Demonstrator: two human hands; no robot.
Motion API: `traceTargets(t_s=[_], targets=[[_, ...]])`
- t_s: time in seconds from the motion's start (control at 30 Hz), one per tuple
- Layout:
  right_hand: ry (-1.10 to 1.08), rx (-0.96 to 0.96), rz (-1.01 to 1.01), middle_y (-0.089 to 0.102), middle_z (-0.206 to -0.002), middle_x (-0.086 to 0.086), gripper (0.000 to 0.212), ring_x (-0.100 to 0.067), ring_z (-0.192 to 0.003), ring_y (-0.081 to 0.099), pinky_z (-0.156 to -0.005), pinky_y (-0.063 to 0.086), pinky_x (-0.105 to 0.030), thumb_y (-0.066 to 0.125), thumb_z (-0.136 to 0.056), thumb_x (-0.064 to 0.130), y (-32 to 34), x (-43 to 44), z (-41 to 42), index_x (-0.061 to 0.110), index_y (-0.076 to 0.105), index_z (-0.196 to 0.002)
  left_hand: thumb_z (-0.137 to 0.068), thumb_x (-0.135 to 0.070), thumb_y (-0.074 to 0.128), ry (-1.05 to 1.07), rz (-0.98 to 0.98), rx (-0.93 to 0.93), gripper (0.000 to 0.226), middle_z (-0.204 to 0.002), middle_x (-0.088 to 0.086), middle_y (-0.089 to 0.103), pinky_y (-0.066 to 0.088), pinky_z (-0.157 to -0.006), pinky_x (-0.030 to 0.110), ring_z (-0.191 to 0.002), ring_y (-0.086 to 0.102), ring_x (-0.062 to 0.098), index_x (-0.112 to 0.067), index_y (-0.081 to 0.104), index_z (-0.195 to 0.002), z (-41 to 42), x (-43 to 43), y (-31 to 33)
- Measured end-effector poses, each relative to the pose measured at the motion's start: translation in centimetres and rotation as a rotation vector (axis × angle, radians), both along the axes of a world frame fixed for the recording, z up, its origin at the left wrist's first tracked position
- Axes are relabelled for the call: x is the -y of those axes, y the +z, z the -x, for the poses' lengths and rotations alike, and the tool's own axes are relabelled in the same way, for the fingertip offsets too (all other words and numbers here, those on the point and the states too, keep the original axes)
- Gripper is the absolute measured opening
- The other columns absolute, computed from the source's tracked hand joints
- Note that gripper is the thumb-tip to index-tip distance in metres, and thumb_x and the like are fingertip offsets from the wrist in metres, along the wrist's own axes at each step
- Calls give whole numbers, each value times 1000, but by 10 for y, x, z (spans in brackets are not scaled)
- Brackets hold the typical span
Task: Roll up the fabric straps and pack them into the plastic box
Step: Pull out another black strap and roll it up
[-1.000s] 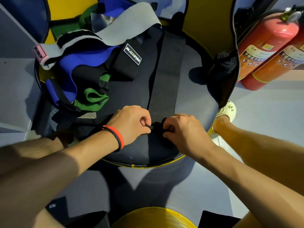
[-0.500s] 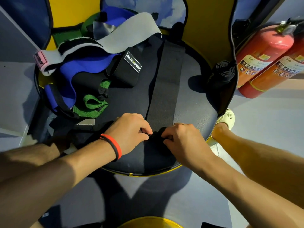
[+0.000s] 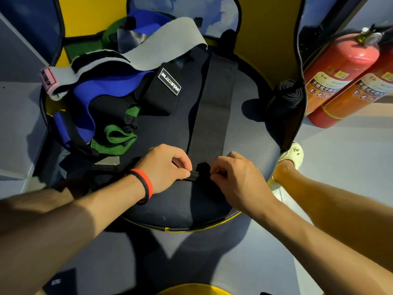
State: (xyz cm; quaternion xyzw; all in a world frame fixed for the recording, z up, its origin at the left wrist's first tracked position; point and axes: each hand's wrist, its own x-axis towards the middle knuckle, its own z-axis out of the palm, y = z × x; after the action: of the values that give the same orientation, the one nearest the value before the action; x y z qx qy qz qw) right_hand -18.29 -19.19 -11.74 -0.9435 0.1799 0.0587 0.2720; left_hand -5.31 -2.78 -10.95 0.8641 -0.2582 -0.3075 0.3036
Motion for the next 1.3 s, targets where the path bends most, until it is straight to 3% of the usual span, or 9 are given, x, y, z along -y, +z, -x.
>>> traceTargets(t_s=[0.17,0.3,0.43,0.6,0.83,0.93,1.0,1.13,1.3], targets=[[-6,-6,-16,55,-96,4,6,-21,-91,58,-78,53,-41,66,-93,31,-2,8,-4,31,71,-95,-86,-17,77,-106,91,248,14,-96,-15,59,47,-81,24,-88,58,4,-31,76,-83,2,-2,-4],[8,0,14,56,-97,5,8,-19,-93,58,-77,54,-40,65,-94,33,-4,7,-4,31,71,-98,-84,-6,73,-478,143,657,20,-93,-9,63,51,-67,40,-80,57,17,-25,75,-89,8,-8,-10],[24,15,16,58,-98,5,7,-18,-93,58,-77,54,-38,66,-94,33,-5,9,-4,31,71,-98,-85,-26,69,-555,145,762,13,-98,-9,62,49,-69,35,-85,59,17,-23,72,-97,10,-16,-14],[94,53,82,63,-91,7,8,-19,-88,60,-72,53,-39,66,-93,35,0,13,-6,28,70,-93,-90,-26,68,-471,165,689,11,-96,-13,66,52,-73,35,-89,60,14,-29,75,-98,3,-12,-21],[255,35,304,62,-91,5,15,-25,-82,63,-65,55,-40,45,-96,33,12,5,1,28,58,-98,-84,-22,78,-86,140,211,13,-86,-12,70,56,-77,33,-79,65,5,-35,79,-87,-1,-1,-13],[255,0,282,59,-100,6,20,-23,-89,62,-68,54,-37,50,-96,45,17,3,4,29,57,-105,-83,-24,79,5,67,135,11,-81,-14,71,53,-71,18,-75,66,2,-35,79,-83,-2,4,-9],[231,-20,276,58,-106,6,17,-24,-95,62,-72,54,-38,55,-96,41,13,3,2,31,55,-110,-81,-25,80,47,38,95,9,-75,-16,72,46,-65,7,-74,66,-3,-34,78,-81,-3,6,-7],[93,7,131,59,-100,6,13,-25,-92,60,-74,53,-39,63,-92,36,4,10,-2,30,64,-104,-79,-24,82,116,42,29,9,-71,-15,71,44,-63,12,-72,66,-3,-32,77,-76,-5,9,-4],[-8,-10,-32,73,-92,0,17,-27,-88,65,-76,54,-40,68,-91,38,1,22,-8,30,75,-104,-80,-27,81,195,100,59,7,-67,-14,70,41,-58,4,-69,64,-5,-28,75,-77,-1,10,-4]])
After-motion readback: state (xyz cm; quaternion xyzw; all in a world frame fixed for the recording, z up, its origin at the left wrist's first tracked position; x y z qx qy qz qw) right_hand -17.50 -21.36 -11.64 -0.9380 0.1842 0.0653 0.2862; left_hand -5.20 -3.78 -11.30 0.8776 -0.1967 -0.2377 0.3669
